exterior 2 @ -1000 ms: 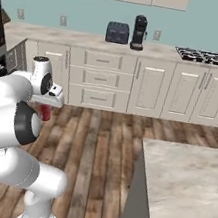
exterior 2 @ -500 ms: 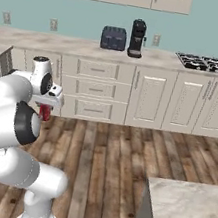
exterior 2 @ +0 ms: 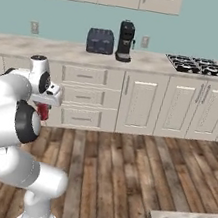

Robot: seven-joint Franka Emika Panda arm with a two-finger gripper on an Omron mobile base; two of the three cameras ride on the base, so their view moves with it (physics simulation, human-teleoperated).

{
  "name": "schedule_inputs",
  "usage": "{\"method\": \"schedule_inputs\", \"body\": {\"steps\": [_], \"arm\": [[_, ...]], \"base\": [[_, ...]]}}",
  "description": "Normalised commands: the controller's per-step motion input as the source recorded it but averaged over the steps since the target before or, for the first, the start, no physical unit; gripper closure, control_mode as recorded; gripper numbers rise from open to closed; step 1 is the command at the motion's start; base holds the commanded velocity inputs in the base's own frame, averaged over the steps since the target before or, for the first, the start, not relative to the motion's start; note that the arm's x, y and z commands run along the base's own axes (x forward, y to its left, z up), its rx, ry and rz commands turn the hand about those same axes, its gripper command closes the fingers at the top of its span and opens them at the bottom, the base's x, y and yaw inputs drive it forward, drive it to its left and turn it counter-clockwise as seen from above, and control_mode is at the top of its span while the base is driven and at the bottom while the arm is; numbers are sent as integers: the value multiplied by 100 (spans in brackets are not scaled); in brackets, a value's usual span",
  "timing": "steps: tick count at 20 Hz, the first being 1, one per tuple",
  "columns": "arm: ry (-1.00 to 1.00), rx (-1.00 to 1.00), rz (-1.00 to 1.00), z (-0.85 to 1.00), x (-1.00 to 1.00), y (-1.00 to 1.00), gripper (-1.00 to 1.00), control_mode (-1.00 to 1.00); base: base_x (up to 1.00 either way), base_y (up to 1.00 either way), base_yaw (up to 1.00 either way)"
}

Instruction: Four empty soda cans are scattered around the kitchen. Gather all the cans and cluster them next to the stove for recycling.

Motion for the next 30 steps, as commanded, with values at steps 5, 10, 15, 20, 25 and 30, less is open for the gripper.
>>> {"method": "schedule_inputs", "body": {"steps": [5,10,15,20,25,30], "arm": [[0,0,0,0,0,0,100,100],[0,0,0,0,0,0,100,100],[0,0,0,0,0,0,100,100],[0,0,0,0,0,0,100,100],[0,0,0,0,0,0,100,100],[0,0,0,0,0,0,100,100]], "base": [[34,32,-34],[33,43,-29],[34,65,-21],[58,53,-21],[64,30,-19],[31,16,-34]]}}
